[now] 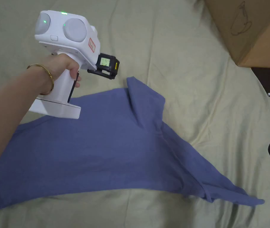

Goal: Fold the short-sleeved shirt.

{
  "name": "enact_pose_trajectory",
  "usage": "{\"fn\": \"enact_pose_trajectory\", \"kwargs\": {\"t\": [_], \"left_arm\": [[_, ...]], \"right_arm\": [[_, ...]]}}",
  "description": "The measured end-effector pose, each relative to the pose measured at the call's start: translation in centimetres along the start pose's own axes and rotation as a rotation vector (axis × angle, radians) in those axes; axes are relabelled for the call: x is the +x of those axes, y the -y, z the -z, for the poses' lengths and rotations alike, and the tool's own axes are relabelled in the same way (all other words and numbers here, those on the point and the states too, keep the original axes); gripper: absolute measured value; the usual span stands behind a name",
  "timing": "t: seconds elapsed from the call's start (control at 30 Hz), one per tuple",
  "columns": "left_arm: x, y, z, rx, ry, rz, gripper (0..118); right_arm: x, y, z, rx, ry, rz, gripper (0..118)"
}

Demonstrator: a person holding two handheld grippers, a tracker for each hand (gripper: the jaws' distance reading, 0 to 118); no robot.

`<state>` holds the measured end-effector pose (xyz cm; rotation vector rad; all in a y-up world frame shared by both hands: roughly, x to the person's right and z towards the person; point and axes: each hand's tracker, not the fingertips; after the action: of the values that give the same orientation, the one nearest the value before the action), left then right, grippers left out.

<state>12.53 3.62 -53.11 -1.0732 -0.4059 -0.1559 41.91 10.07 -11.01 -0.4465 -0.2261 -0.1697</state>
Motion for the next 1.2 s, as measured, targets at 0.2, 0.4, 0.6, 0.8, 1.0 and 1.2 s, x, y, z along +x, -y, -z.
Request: {"fn": "enact_pose_trajectory", "kwargs": {"t": [0.2, 0.4, 0.6, 0.8, 1.0, 1.2], "left_arm": [[0.6, 0.1, 7.6, -0.079, -0.027, 0.028, 109], [1.7, 1.0, 10.3, -0.09, -0.009, 0.063, 87], [3.1, 2.3, 9.1, -0.063, 0.036, 0.11, 0], [3.0, 2.5, 4.7, 0.035, 0.042, 0.094, 0], [2.1, 2.0, -1.8, 0.159, 0.086, 0.05, 0], [-0.4, 1.4, -4.2, 0.213, 0.107, -0.012, 0]], "right_arm": [[1.4, 0.6, 2.5, -0.042, 0.038, 0.024, 0], [1.0, 2.1, 4.1, -0.098, 0.04, 0.049, 0], [1.0, 2.9, 4.2, -0.134, 0.038, 0.067, 0], [1.0, 2.2, 3.7, -0.129, 0.05, 0.064, 0], [3.2, 1.2, 4.9, -0.305, 0.102, 0.043, 0], [6.2, 2.5, 8.0, -0.593, 0.154, 0.064, 109]]}}
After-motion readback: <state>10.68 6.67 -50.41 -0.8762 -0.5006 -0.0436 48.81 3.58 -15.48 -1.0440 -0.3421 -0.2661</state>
